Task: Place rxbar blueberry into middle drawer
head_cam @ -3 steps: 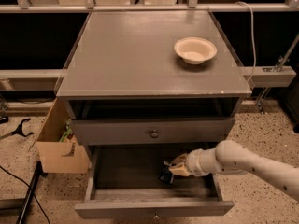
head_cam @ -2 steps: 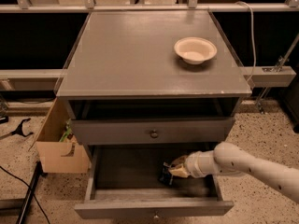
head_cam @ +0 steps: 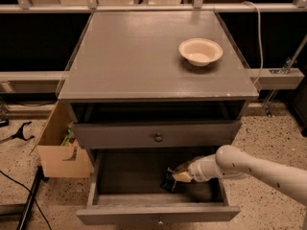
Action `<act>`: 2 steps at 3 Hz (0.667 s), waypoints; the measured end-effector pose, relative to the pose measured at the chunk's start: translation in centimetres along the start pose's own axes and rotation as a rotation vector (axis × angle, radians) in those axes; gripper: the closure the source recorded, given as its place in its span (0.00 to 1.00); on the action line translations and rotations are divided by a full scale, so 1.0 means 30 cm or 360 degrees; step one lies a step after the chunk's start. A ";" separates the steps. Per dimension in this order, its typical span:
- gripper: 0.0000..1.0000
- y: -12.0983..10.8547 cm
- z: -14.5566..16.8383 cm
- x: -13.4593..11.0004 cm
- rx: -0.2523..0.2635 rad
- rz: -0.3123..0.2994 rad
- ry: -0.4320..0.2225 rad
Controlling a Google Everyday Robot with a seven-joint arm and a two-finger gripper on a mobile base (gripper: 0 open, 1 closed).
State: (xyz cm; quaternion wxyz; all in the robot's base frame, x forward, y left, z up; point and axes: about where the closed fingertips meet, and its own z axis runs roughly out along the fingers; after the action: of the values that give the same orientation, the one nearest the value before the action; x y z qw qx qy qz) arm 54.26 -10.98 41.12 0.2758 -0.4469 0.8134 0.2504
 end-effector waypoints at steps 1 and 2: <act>1.00 -0.018 0.019 0.046 -0.0024 0.0156 0.0045; 1.00 -0.025 0.028 0.074 -0.0039 0.0234 0.0060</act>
Offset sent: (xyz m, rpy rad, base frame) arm -0.0018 -0.0208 -0.0298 0.0180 0.1766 -0.1240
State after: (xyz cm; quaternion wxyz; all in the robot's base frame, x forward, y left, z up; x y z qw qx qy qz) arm 54.10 -12.11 38.90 0.2357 -0.3940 0.8459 0.2715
